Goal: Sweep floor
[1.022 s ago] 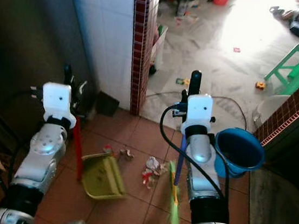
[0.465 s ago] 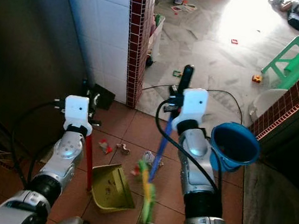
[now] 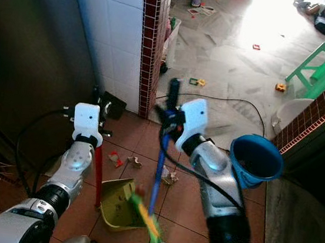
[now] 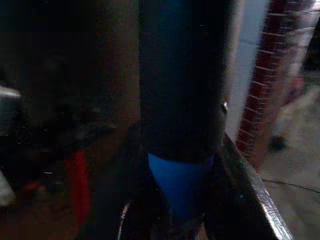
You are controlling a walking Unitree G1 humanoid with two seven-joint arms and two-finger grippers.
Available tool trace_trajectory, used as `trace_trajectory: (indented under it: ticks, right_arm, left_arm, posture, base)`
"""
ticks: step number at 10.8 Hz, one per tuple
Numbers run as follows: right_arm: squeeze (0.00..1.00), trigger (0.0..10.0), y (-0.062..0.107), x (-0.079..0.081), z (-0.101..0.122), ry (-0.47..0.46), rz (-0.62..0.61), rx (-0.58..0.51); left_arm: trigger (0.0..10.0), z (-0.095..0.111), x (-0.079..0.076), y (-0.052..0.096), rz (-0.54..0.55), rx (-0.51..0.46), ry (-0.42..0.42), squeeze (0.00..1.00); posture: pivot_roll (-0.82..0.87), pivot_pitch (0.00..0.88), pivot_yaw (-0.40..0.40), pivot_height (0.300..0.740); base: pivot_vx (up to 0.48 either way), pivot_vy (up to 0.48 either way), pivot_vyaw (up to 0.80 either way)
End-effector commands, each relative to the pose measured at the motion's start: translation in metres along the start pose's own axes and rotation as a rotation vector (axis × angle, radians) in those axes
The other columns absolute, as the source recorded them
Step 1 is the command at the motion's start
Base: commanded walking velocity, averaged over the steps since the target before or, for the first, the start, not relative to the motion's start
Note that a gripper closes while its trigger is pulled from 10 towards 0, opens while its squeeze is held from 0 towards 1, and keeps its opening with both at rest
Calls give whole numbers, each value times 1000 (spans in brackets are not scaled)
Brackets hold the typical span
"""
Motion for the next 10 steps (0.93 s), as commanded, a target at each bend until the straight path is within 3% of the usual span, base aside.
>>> trace_trajectory:
  ticks: [1, 2, 3, 4, 5, 7, 10]
  right_arm:
    - [0, 10000, -1, 7, 16, 6, 70, -40]
    - [0, 10000, -2, 7, 25, 19, 93, -54]
    - [0, 10000, -7, -5, 51, 101, 63, -121]
    - [0, 10000, -13, -26, 82, 179, -52, -224]
    - [0, 10000, -17, -37, 94, 215, -125, -269]
    - [0, 10000, -25, -41, 102, 271, -188, -307]
    - [0, 10000, -33, -31, 91, 329, -191, -311]
  left_arm:
    - [10000, -3, -3, -1, -7, 20, -1, 0]
    - [10000, -3, -3, -1, -9, 21, 1, 0]
    - [10000, -4, -4, -1, -19, 28, 5, 0]
    - [10000, -5, -9, -1, -52, 39, 41, 0]
    - [10000, -5, -16, 0, -97, 49, 91, 0]
    - [10000, -11, -17, 2, -117, 76, 92, 0]
    - [10000, -17, -27, 5, -200, 129, 113, 0]
  posture:
    - [-91, 86, -12, 740]
    - [-91, 86, -12, 740]
    - [-92, 86, -10, 740]
    - [-92, 88, -9, 740]
    - [-91, 90, -9, 740]
    - [-60, 101, 1, 740]
    - [-46, 107, 8, 740]
  base:
    - [0, 0, 0]
    - [0, 0, 0]
    - [0, 0, 0]
    - [0, 0, 0]
    - [0, 0, 0]
    - [0, 0, 0]
    - [0, 0, 0]
Point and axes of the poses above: a point about 5 cm out from each wrist's last joint towards the gripper, its own y axis pointing back from the gripper into the wrist, its own z axis along the axis of the wrist's last joint, x = y × z, the point moved 3 cm from there along -y, pointing out of the wrist towards the gripper, and after that the axes turned 1 degree about -y, right-handed, at the moved point
